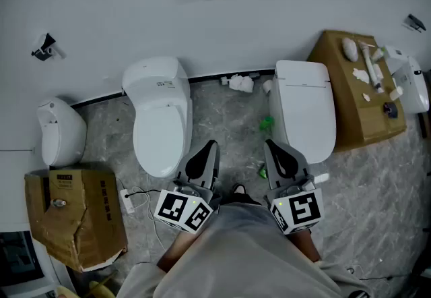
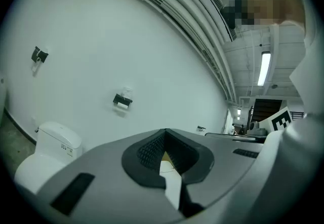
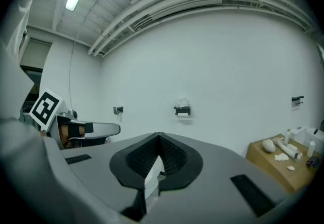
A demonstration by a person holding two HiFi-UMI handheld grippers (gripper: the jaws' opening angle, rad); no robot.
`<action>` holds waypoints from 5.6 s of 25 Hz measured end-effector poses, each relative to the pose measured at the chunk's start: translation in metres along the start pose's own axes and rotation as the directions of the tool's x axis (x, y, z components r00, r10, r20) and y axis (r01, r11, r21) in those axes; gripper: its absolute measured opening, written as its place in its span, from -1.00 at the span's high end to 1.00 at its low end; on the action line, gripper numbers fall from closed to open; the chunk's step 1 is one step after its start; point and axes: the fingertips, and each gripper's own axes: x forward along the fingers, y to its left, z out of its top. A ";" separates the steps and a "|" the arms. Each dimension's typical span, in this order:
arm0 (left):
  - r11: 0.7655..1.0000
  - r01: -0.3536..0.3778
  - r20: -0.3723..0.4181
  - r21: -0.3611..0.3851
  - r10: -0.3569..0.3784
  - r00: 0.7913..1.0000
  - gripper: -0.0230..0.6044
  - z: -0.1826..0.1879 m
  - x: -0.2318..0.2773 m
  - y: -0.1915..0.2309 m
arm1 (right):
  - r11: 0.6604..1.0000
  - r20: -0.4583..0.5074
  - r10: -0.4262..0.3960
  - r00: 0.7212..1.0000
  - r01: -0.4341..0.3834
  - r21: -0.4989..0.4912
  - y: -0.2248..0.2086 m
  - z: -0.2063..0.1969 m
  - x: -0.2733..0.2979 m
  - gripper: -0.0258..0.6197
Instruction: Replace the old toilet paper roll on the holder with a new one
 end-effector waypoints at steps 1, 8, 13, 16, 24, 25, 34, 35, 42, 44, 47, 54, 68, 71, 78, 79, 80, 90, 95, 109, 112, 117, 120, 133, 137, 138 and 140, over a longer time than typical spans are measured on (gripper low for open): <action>1.000 0.001 -0.005 -0.008 -0.001 1.000 0.91 -0.001 -0.002 -0.003 | 1.000 -0.008 0.002 1.000 -0.002 0.003 0.001 -0.001 -0.003 0.88; 1.000 0.000 -0.019 -0.019 0.000 1.000 0.91 -0.010 -0.011 -0.024 | 1.000 -0.031 0.015 0.999 -0.015 0.007 0.003 -0.008 -0.023 0.88; 1.000 0.007 -0.032 -0.016 -0.008 0.999 0.91 -0.017 -0.011 -0.037 | 1.000 -0.028 0.022 0.999 -0.021 0.012 0.001 -0.012 -0.033 0.88; 1.000 0.010 -0.042 -0.017 -0.010 0.999 0.91 -0.019 -0.012 -0.040 | 0.998 -0.022 0.047 0.999 -0.046 0.049 0.003 -0.012 -0.035 0.88; 1.000 0.003 -0.059 -0.017 -0.004 0.998 0.91 -0.019 -0.009 -0.035 | 0.994 -0.019 0.069 0.997 -0.067 0.085 0.006 -0.016 -0.026 0.88; 1.000 0.004 -0.062 -0.021 -0.006 0.998 0.91 -0.020 -0.007 -0.034 | 0.994 -0.022 0.070 0.997 -0.068 0.082 0.005 -0.016 -0.024 0.88; 0.998 0.026 -0.061 -0.059 -0.029 0.998 0.91 -0.017 0.025 -0.009 | 0.996 -0.039 0.065 0.997 -0.063 0.060 -0.008 -0.010 0.013 0.88; 0.998 0.028 -0.059 -0.065 -0.032 0.998 0.91 -0.015 0.031 -0.005 | 0.996 -0.043 0.068 0.997 -0.065 0.056 -0.010 -0.009 0.020 0.87; 0.994 0.035 -0.077 -0.108 -0.044 0.996 0.91 -0.011 0.073 0.032 | 0.994 -0.086 0.102 0.991 -0.099 0.035 -0.015 -0.010 0.075 0.87; 0.993 0.032 -0.081 -0.115 -0.042 0.996 0.91 -0.009 0.084 0.045 | 0.994 -0.095 0.108 0.990 -0.105 0.037 -0.017 -0.010 0.091 0.88; 0.992 0.028 -0.089 -0.119 -0.039 0.995 0.91 -0.006 0.102 0.064 | 0.993 -0.102 0.113 0.988 -0.110 0.034 -0.023 -0.009 0.118 0.88; 0.995 0.034 -0.062 -0.098 -0.040 0.997 0.91 0.022 0.141 0.105 | 0.992 -0.102 0.124 0.987 -0.123 0.022 -0.030 0.006 0.186 0.88; 0.996 0.090 -0.031 -0.010 -0.090 0.995 0.91 0.069 0.180 0.173 | 0.990 -0.071 0.141 0.987 -0.142 -0.006 -0.004 0.035 0.277 0.88; 0.995 0.100 -0.002 -0.008 -0.100 0.995 0.91 0.079 0.179 0.177 | 0.992 -0.062 0.123 0.990 -0.124 -0.018 -0.003 0.042 0.282 0.88; 0.991 0.129 0.020 -0.019 -0.129 0.991 0.91 0.087 0.192 0.180 | 0.996 -0.040 0.080 0.996 -0.081 -0.022 -0.015 0.054 0.290 0.88; 0.991 0.131 0.021 -0.018 -0.131 0.991 0.91 0.087 0.194 0.180 | 0.997 -0.040 0.076 0.996 -0.077 -0.020 -0.018 0.054 0.291 0.88; 0.991 0.133 0.022 -0.017 -0.132 0.991 0.91 0.087 0.196 0.181 | 0.997 -0.039 0.073 0.997 -0.074 -0.019 -0.021 0.054 0.293 0.87; 0.988 0.148 0.029 -0.042 -0.147 0.989 0.91 0.092 0.249 0.197 | 0.999 -0.002 0.043 0.999 -0.043 -0.016 -0.063 0.070 0.331 0.88; 0.986 0.153 0.017 -0.061 -0.153 0.988 0.91 0.091 0.284 0.203 | 0.998 -0.009 0.055 0.998 -0.055 -0.010 -0.086 0.073 0.357 0.88; 0.990 0.116 -0.019 -0.077 -0.118 0.993 0.91 0.088 0.398 0.231 | 0.994 -0.028 0.107 0.994 -0.107 0.022 -0.169 0.073 0.442 0.88; 0.992 0.105 -0.016 -0.071 -0.106 0.994 0.91 0.090 0.421 0.234 | 0.992 -0.025 0.125 0.992 -0.124 0.025 -0.185 0.075 0.457 0.88; 0.996 0.079 -0.007 -0.041 -0.080 0.997 0.91 0.091 0.457 0.237 | 0.988 -0.012 0.151 0.989 -0.150 0.024 -0.215 0.078 0.480 0.88; 0.998 0.058 0.005 0.006 -0.058 0.998 0.91 0.092 0.473 0.237 | 0.985 -0.002 0.172 0.985 -0.172 0.020 -0.231 0.080 0.492 0.88; 0.997 -0.021 0.031 -0.076 0.024 0.999 0.91 0.088 0.502 0.250 | 0.967 0.022 0.250 0.968 -0.251 0.040 -0.249 0.078 0.514 0.88; 0.973 -0.007 0.032 -0.230 0.015 0.999 0.91 0.081 0.510 0.259 | 0.969 0.020 0.242 0.970 -0.242 0.050 -0.255 0.076 0.518 0.88; 0.964 0.003 0.035 -0.264 0.007 0.999 0.91 0.079 0.513 0.261 | 0.970 0.020 0.238 0.971 -0.239 0.049 -0.257 0.076 0.519 0.87; 0.951 0.017 0.036 -0.309 -0.007 0.999 0.91 0.076 0.519 0.263 | 0.972 0.017 0.231 0.973 -0.231 0.047 -0.259 0.075 0.522 0.87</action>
